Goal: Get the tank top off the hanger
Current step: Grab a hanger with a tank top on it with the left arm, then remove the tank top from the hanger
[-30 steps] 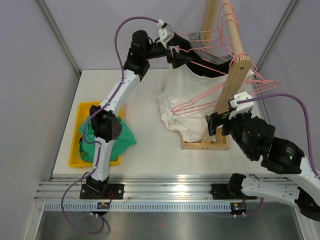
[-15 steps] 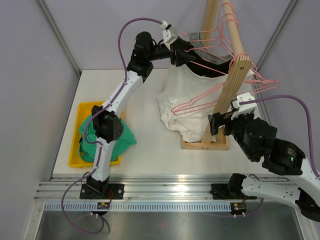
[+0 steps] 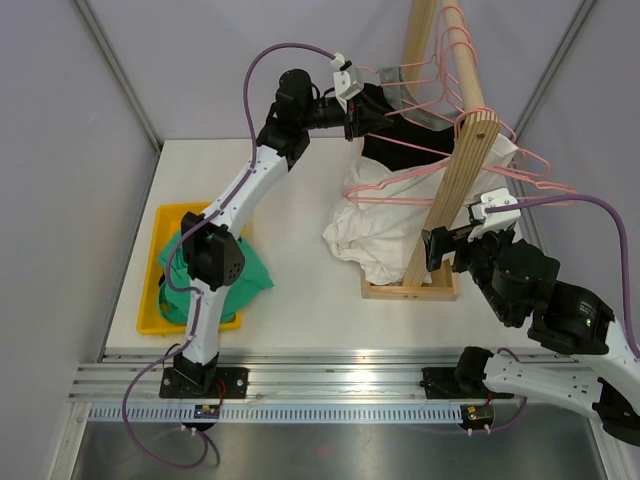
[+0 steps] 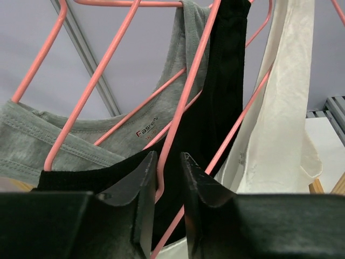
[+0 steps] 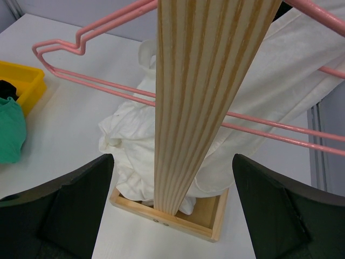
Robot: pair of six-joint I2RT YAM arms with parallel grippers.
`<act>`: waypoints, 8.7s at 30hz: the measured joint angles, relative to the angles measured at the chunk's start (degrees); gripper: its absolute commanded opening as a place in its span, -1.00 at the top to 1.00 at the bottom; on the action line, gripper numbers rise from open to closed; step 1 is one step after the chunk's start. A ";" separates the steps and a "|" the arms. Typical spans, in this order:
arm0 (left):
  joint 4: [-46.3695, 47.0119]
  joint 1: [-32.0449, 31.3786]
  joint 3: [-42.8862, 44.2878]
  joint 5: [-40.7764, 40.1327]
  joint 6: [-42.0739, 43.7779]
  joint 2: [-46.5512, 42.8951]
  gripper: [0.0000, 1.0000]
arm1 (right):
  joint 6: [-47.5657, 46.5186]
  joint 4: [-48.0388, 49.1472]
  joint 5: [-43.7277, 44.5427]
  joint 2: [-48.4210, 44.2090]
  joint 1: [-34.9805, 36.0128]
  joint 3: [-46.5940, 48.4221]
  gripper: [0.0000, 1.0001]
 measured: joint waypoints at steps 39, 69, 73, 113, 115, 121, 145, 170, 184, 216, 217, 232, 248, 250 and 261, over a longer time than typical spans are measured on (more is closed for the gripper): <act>30.34 2.14 -23.69 -2.51 -21.57 -13.18 1.00 | 0.85 -0.50 1.03 0.94 0.00 -1.38 -0.99; 46.77 13.92 -62.66 -7.30 -26.43 -35.26 1.00 | 1.03 0.33 -1.16 3.82 0.00 -1.33 -0.99; 46.75 14.40 -66.64 -8.87 -25.57 -39.82 1.00 | 0.79 0.68 -1.29 4.55 0.00 -1.20 -0.99; 30.27 15.19 -91.17 -33.05 -12.28 -73.24 1.00 | -1.92 3.63 -10.86 6.88 0.04 10.27 -0.99; 30.01 15.19 -92.13 -34.14 -12.00 -75.47 1.00 | -2.12 3.48 -10.95 5.99 0.02 11.10 -0.99; 26.47 15.19 -94.20 -38.14 -10.14 -83.89 1.00 | -2.21 3.41 -12.90 7.98 -0.02 13.68 -0.99; 12.20 15.19 -101.63 -52.06 -8.35 -107.89 1.00 | -4.46 6.12 -24.00 27.36 8.85 29.75 -0.98; -8.57 15.19 -101.15 -53.24 -14.78 -125.04 1.00 | -19.87 36.57 -15.72 47.47 5.05 32.68 -0.20; -13.22 15.52 -100.78 -52.46 -15.39 -125.07 1.00 | -15.85 37.00 -20.72 54.97 3.52 34.10 0.03; -31.54 17.59 -90.60 -50.60 -9.27 -125.33 1.00 | -18.45 32.83 -17.99 61.86 -2.34 49.81 1.00; -32.09 17.68 -90.51 -50.12 -9.03 -125.33 1.00 | -18.73 32.33 -17.86 62.69 -2.78 51.19 1.00; -37.13 18.43 -83.80 -48.37 -6.69 -125.35 1.00 | -18.95 28.39 -15.98 66.01 -9.64 53.96 1.00; -28.35 18.51 -84.83 -56.61 -3.52 -125.44 1.00 | -14.91 29.79 -14.91 54.16 -2.32 31.56 1.00; -26.53 18.51 -85.53 -56.89 -3.50 -125.44 1.00 | -14.69 29.97 -14.84 53.09 -0.22 30.47 1.00; -23.76 18.53 -86.01 -57.44 -3.28 -125.44 1.00 | -12.70 29.40 -11.47 51.93 -0.07 29.66 -0.99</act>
